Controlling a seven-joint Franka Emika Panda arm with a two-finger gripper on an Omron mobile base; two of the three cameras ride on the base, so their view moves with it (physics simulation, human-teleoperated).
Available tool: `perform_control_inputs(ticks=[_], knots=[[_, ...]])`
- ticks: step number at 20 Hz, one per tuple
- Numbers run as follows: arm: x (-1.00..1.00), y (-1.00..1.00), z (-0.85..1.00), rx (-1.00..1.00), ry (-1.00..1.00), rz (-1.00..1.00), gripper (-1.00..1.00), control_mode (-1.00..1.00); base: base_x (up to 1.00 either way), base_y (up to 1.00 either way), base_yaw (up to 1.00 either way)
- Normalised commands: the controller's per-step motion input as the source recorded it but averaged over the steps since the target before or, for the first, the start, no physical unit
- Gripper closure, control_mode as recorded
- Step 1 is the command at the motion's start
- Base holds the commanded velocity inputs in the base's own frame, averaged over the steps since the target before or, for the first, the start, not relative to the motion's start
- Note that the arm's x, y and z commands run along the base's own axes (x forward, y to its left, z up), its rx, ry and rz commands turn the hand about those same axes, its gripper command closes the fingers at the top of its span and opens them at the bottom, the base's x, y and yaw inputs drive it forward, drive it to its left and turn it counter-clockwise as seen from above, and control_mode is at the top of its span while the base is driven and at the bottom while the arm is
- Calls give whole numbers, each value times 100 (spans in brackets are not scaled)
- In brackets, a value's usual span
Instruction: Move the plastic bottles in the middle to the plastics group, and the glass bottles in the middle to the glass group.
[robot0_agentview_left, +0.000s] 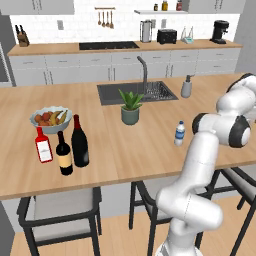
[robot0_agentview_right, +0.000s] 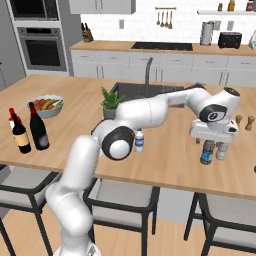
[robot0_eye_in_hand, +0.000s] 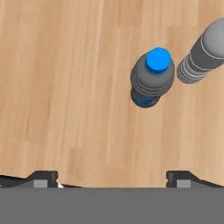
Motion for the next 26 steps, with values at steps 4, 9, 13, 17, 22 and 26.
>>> perform_control_inputs(ticks=[4, 9, 13, 17, 22, 26], knots=[[-54, 100, 13, -5, -8, -4, -100, -100, 0, 0, 0], [-10, 100, 1, -8, -2, -5, -100, -100, 0, 0, 0], [0, 100, 2, 0, 0, 0, -100, -100, 0, 0, 0], [1, 100, 33, 0, 0, 0, -100, -100, 0, 0, 0], [21, 100, 30, 0, 0, 1, -100, -100, 0, 0, 0], [80, 93, -2, -7, 2, 0, -100, -100, 0, 0, 0]])
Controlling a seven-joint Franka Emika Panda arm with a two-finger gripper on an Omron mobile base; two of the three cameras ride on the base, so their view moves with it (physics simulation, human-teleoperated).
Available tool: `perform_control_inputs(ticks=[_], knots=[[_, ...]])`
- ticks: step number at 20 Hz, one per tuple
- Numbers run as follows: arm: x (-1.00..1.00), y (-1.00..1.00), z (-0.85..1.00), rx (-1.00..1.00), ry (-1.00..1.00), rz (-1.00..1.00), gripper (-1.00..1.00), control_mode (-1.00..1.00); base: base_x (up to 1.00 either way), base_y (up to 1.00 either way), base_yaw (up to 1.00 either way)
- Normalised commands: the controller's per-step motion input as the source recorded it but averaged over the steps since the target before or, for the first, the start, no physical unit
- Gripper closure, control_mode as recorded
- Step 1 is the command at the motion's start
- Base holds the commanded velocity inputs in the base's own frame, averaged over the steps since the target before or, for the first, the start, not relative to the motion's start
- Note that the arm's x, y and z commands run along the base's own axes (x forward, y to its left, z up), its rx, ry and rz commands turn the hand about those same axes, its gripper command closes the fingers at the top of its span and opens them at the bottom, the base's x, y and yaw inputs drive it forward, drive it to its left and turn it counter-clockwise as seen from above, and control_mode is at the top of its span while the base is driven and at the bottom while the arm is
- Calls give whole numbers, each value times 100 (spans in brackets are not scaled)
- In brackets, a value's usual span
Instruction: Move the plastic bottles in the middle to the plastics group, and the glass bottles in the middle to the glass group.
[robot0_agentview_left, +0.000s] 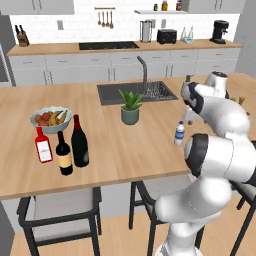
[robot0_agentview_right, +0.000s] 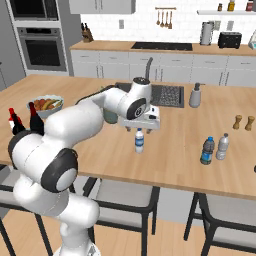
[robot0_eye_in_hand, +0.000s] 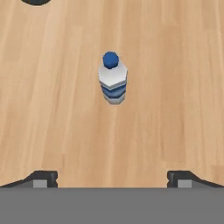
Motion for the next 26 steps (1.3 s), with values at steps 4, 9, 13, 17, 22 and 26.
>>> perform_control_inputs(ticks=[4, 9, 13, 17, 22, 26], knots=[[89, 37, -13, -8, 4, -1, -100, -100, 0, 0, 0], [52, -5, -13, -1, 4, -5, -100, -100, 0, 0, 0], [34, -17, -14, 0, 0, -5, -100, -100, 0, 0, 0], [23, -14, -7, 0, 0, -5, -100, -100, 0, 0, 0], [7, 0, -21, 0, 1, -1, -100, -100, 0, 0, 0], [0, 0, -18, 0, 1, 0, -100, -100, 0, 0, 0]])
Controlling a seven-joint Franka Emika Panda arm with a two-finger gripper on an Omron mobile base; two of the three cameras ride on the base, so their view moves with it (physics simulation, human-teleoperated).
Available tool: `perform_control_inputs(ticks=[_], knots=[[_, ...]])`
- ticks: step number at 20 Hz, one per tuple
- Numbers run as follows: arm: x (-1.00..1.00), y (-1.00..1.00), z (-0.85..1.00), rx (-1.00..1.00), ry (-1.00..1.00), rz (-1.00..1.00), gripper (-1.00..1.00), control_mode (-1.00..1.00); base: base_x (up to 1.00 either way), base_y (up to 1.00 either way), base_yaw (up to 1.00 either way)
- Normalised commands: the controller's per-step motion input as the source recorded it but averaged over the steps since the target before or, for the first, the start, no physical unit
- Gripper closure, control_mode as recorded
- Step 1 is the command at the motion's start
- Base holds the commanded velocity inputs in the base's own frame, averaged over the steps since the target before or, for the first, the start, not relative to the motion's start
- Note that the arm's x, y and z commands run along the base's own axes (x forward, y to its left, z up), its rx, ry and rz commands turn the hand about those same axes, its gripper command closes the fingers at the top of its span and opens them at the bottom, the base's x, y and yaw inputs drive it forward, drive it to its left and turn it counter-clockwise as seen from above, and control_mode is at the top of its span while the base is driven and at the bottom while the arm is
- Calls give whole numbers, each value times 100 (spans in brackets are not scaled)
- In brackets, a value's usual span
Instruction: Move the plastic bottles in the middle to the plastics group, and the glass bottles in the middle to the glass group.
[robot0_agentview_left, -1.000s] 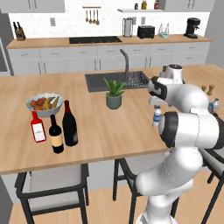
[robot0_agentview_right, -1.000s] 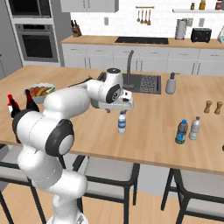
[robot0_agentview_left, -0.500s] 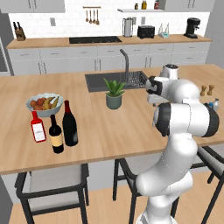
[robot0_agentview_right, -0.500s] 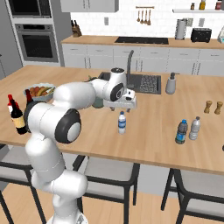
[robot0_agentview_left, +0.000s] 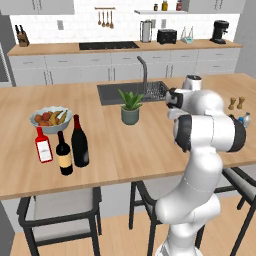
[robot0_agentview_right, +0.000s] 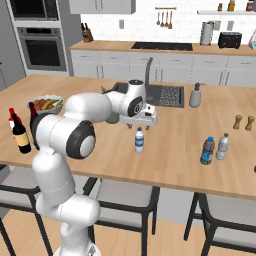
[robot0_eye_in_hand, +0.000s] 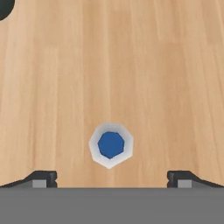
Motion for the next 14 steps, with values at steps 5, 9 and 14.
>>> perform_control_inputs(ticks=[5, 9, 14], knots=[[6, 0, -32, 0, 0, 0, -100, -100, 0, 0, 0], [24, 0, -30, 0, 0, 0, -100, -100, 0, 0, 0], [9, 0, -13, 1, 0, 0, -100, -100, 0, 0, 0]])
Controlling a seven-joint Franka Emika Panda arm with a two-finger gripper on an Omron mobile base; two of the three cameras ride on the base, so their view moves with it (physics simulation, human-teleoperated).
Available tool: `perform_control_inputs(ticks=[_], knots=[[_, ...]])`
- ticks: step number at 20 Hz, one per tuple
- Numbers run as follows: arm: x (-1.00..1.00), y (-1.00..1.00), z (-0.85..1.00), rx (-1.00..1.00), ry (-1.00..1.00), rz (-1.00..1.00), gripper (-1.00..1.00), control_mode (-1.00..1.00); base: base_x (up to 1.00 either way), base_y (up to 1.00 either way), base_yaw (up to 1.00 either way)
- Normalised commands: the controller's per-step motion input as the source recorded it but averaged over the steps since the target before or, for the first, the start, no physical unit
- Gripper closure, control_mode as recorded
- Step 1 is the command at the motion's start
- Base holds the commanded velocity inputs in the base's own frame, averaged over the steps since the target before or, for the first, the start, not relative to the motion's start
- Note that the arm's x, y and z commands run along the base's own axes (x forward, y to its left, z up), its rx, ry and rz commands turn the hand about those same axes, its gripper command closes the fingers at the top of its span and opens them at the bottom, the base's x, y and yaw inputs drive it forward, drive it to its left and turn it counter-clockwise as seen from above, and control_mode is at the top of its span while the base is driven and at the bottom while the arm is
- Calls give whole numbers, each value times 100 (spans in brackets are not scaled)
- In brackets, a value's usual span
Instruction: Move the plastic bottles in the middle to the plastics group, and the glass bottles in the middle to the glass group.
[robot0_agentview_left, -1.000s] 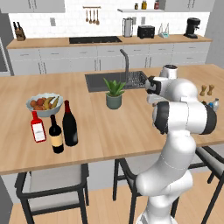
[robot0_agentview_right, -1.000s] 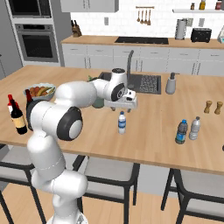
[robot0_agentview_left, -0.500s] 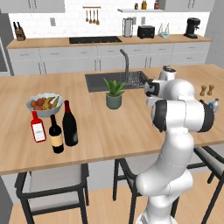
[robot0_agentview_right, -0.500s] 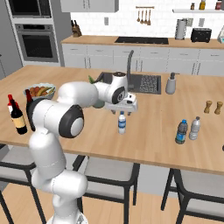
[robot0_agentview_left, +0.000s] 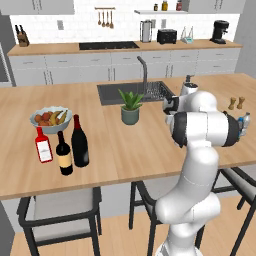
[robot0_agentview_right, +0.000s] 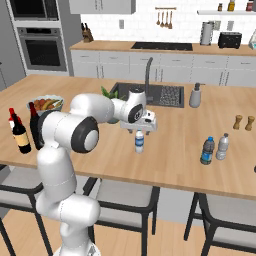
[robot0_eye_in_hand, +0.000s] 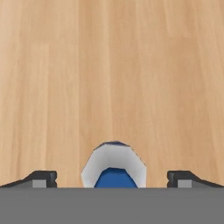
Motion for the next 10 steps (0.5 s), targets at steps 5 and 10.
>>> perform_control_inputs(ticks=[5, 10], knots=[[0, 0, -1, 1, 0, 0, -100, -100, 0, 0, 0], [0, 0, -1, 0, 0, 0, 100, -100, 0, 0, 0]])
